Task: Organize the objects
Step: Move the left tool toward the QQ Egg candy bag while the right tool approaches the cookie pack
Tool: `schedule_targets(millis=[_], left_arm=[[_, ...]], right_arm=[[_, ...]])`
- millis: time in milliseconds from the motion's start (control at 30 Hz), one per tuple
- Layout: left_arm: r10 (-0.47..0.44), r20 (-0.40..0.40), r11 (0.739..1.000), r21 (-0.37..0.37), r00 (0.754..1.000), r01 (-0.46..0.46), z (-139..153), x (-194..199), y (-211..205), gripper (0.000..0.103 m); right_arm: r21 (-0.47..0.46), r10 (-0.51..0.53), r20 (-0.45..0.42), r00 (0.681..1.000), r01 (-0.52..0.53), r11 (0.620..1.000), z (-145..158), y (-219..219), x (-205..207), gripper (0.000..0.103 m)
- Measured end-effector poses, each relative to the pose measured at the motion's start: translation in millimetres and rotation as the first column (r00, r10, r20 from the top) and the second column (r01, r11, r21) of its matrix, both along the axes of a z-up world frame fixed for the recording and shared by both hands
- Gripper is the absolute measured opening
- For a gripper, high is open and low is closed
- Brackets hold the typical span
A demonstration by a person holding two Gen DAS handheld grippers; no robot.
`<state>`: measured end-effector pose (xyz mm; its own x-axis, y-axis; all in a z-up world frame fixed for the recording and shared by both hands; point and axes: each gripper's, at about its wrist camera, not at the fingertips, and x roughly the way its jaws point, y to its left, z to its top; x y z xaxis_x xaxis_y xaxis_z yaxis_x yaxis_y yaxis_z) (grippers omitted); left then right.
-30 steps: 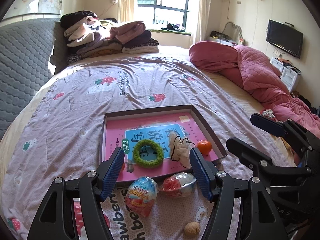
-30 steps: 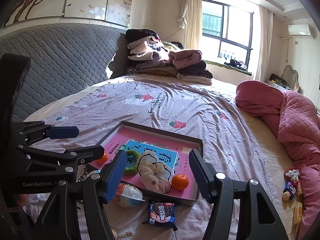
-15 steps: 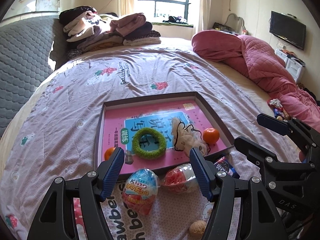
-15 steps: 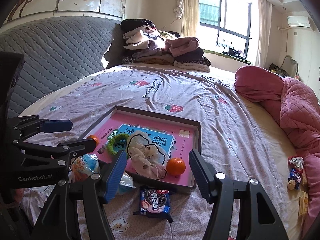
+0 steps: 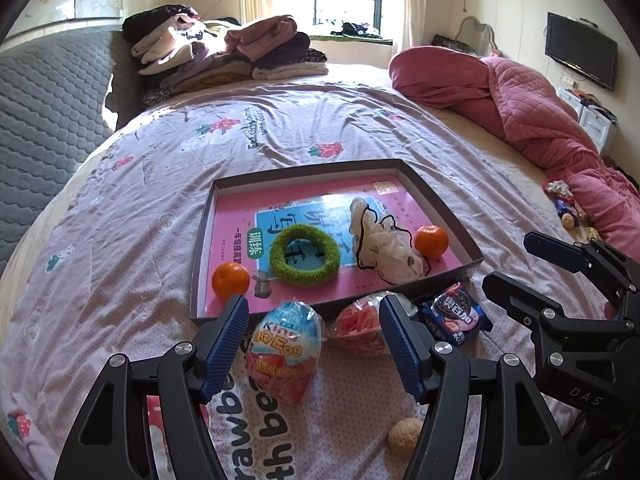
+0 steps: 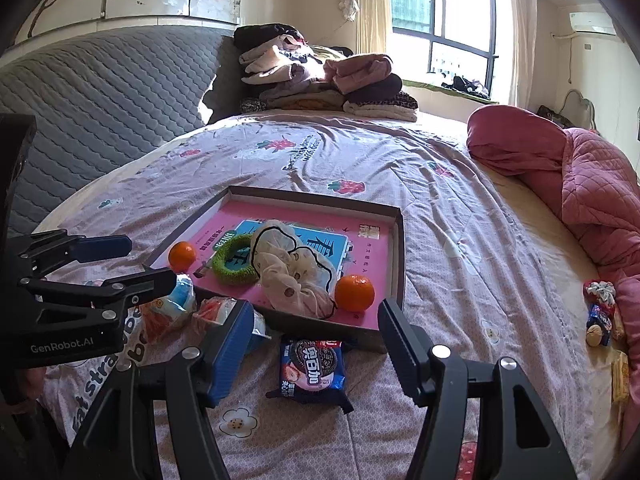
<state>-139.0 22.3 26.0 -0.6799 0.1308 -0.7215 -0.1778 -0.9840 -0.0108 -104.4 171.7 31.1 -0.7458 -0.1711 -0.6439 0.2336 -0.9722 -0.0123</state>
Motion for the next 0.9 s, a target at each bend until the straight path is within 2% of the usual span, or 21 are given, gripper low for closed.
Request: schedule_targets(millis=[567, 900], left_arm=[[0.001, 0.049, 0.999, -0.036, 0.999, 0.0, -32.0, 16.7, -3.5, 0.069], [0.019, 0.08, 0.999, -0.045, 0.997, -0.015, -48.0, 24.4, -13.9, 0.069]], right_arm=[[-0.041, -0.011, 0.067, 0.998, 0.014, 0.999, -23.8, 9.8, 12.3, 0.064], [-0.021, -0.012, 0.092, 0.996, 0.014, 1.0, -39.3, 6.1, 16.1, 0.064]])
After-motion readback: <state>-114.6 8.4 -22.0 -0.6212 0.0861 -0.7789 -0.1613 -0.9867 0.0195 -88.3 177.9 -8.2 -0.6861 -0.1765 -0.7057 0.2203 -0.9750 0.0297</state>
